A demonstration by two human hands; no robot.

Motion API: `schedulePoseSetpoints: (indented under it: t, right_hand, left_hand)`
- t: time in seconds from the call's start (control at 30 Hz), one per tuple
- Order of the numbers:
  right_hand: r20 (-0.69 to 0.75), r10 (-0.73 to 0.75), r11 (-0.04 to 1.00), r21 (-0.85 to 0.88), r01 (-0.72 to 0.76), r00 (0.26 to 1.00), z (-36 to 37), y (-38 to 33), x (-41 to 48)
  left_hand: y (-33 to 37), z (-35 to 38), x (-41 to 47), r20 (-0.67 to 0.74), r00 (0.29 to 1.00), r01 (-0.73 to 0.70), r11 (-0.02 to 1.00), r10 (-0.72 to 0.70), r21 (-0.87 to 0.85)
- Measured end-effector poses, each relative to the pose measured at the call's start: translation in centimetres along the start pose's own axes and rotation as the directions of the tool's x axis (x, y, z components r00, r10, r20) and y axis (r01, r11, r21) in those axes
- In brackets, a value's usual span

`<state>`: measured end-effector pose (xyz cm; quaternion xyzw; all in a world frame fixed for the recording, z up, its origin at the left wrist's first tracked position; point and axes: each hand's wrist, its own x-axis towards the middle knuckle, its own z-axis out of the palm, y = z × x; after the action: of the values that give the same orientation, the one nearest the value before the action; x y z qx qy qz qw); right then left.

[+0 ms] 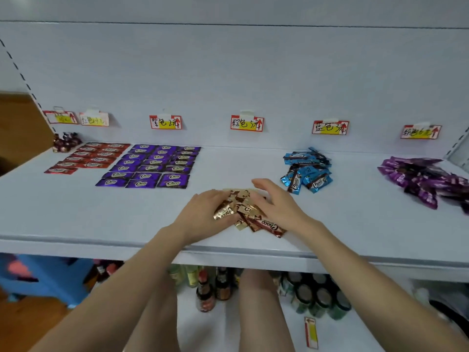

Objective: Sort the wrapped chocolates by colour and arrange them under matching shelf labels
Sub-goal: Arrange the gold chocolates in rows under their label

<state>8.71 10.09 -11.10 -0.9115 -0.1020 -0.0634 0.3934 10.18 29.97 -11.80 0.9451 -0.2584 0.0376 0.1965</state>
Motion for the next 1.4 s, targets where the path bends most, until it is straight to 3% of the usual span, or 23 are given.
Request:
schedulePoseSetpoints:
  t: [0.1, 0.2, 0.27, 0.33, 0.47, 0.73, 1.03, 1.27, 1.4]
  right_hand:
    - [-0.070, 0.080, 0.987, -0.132, -0.089, 0.994, -0.8, 0.0, -1.4]
    - [-0.050, 0.051, 0.941, -0.331, -0.065, 0.997, -1.2, -0.3, -2.4]
    - [-0.050, 0.049, 0.934, -0.352, -0.064, 0.998, -1.2, -0.4, -2.6]
    - [-0.064, 0.064, 0.947, -0.310, -0.081, 0.996, -1.2, -0.3, -2.8]
    - [-0.137, 0.065, 0.988, -0.130, -0.083, 0.988, -1.3, -0.1, -2.9]
    - [-0.161, 0.072, 0.992, 0.112, -0.054, 0.984, -1.9, -0.8, -2.3]
    - [-0.118, 0.049, 0.963, 0.269, -0.016, 0.992, -1.7, -1.5, -1.3]
    - [-0.110, 0.076, 0.963, 0.267, -0.044, 0.991, -1.6, -1.9, -0.9]
    - [-0.180, 0.096, 0.951, 0.307, -0.037, 0.979, -2.4, -2.3, 0.0]
  left_hand:
    - [0.0, 0.2, -0.3, -0.091, 0.996, 0.016, 0.998, -0.021, -0.058]
    - [0.0, 0.3, -0.6, -0.144, 0.989, 0.032, 0.997, -0.043, -0.077]
    - [0.1, 0.2, -0.5, -0.157, 0.986, 0.041, 0.997, -0.050, -0.058]
    - [0.4, -0.1, -0.5, -0.140, 0.988, 0.052, 0.996, -0.062, -0.072]
    - [0.3, -0.6, -0.7, -0.100, 0.989, 0.082, 0.959, -0.113, -0.271]
    - [-0.4, -0.9, -0.3, -0.096, 0.957, 0.154, 0.758, -0.275, -0.634]
    - [-1.0, -1.8, 0.5, -0.132, 0.920, 0.140, 0.624, -0.370, -0.769]
    - [-1.7, -2.2, 0.6, -0.083, 0.901, 0.146, 0.477, -0.425, -0.866]
    - [-1.8, -2.4, 1.1, -0.083, 0.907, 0.109, 0.421, -0.413, -0.901]
